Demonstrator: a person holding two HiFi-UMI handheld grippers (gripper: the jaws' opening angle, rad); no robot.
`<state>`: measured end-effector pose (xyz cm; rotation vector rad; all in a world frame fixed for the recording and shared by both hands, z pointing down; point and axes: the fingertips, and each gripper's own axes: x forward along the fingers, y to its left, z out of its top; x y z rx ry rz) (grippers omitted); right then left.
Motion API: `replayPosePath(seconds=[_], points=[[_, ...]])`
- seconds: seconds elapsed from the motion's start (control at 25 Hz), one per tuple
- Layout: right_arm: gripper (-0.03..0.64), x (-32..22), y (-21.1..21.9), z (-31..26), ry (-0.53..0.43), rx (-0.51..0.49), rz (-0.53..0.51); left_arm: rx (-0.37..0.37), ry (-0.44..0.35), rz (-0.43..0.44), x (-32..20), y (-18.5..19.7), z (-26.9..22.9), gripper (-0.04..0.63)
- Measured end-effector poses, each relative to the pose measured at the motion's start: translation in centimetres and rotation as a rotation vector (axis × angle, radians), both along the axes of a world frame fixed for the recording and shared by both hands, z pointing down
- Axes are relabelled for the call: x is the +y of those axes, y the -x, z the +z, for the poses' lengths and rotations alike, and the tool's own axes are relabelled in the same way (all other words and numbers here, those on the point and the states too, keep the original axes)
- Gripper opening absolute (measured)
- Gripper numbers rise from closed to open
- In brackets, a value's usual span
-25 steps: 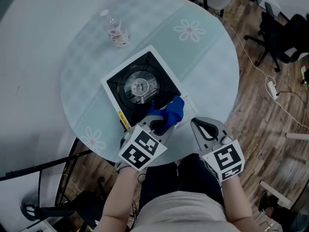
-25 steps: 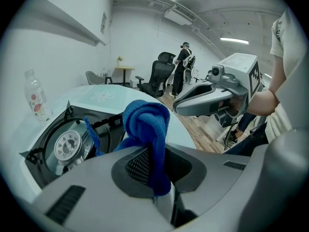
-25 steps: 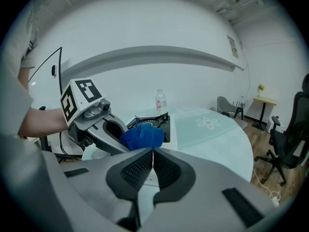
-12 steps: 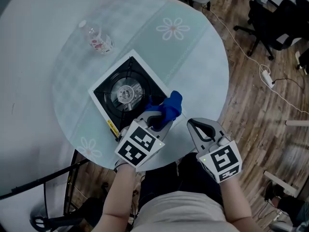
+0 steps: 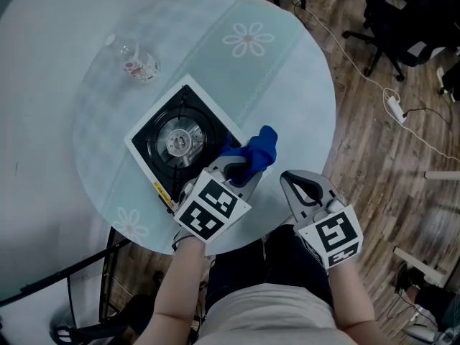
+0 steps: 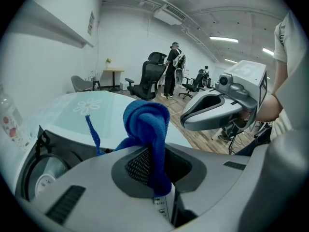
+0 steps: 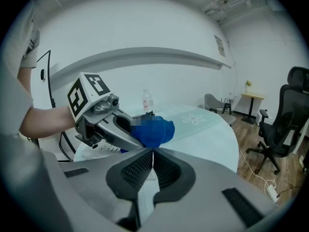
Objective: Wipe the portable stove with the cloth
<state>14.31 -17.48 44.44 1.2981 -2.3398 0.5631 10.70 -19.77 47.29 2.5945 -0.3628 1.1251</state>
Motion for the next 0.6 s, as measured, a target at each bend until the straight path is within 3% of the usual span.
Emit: replayPosePath(seconds=[0.28,0.6], points=[[0.023,-0.3,-0.7,-0.1,-0.003,-0.002,0.014,-0.005,-0.004,0.023,-0.2,-1.0,0.0,0.060],[0.023,0.0,-0.4,-1.2,-0.022,-0.028,-0.024,0.036,-0.054,-0.041,-0.3,-0.5,-1.8,0.060]])
